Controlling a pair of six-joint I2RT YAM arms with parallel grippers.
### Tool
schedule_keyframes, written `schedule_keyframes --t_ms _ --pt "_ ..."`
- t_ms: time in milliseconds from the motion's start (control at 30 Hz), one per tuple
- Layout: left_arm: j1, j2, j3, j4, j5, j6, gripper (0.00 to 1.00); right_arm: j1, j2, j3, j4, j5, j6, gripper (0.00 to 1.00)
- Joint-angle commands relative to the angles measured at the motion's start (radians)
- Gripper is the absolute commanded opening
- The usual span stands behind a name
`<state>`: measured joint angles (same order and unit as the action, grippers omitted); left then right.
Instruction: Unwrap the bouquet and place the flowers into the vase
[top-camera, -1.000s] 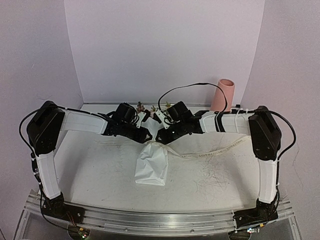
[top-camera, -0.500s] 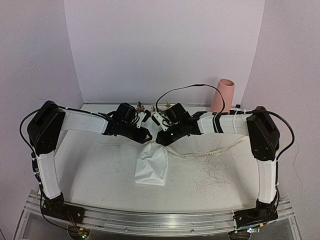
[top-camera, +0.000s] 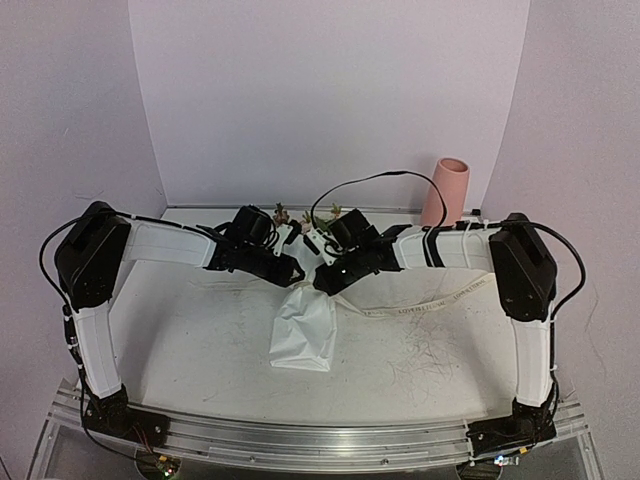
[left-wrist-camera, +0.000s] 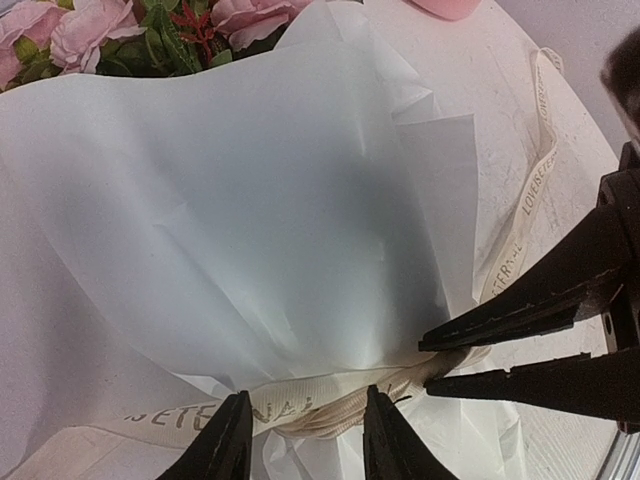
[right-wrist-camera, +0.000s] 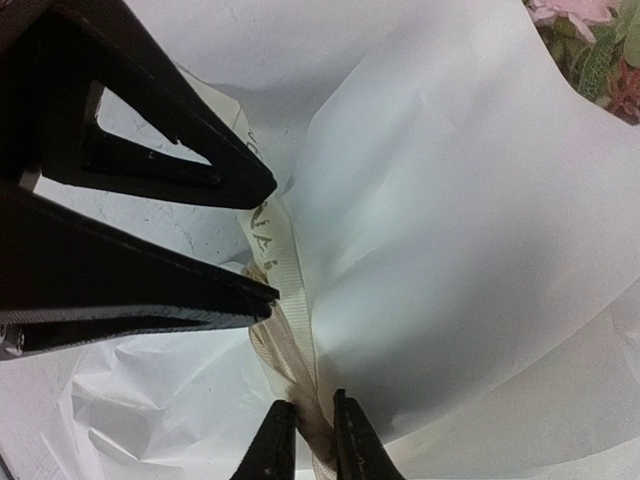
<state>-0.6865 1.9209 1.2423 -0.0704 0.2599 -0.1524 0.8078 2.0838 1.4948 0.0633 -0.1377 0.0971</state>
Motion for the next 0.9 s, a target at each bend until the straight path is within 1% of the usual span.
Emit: schedule_keyframes --t_ms 0,67,200,500,567,700,867 --pt "0.000 0.026 0.037 0.008 0.016 0.002 0.39 0.005 -0.010 0.006 -0.036 0.017 -0.008 0.09" --pt "-0.001 0.026 0.038 0.007 0.018 0.002 0.39 0.005 -0.027 0.000 -0.034 0.020 -0.008 0.08" --pt "-0.001 0.026 0.036 0.007 0.018 0.004 0.39 0.006 -0.075 -0.034 -0.025 0.028 -0.002 0.01" --pt "-0.002 0.025 0.030 0.008 0.024 0.002 0.39 0.005 -0.157 -0.162 0.012 0.071 0.032 0.00" --pt "-0.002 0.024 0.029 0.008 0.033 0.005 0.38 0.004 -0.166 -0.183 0.022 0.065 0.038 0.05" --pt "-0.005 0.011 0.025 0.008 0.049 0.012 0.38 0.006 -0.191 -0.208 0.047 0.050 0.051 0.11" --pt "-0.014 -0.003 0.023 0.007 0.062 0.021 0.38 0.005 -0.213 -0.226 0.056 0.060 0.052 0.11"
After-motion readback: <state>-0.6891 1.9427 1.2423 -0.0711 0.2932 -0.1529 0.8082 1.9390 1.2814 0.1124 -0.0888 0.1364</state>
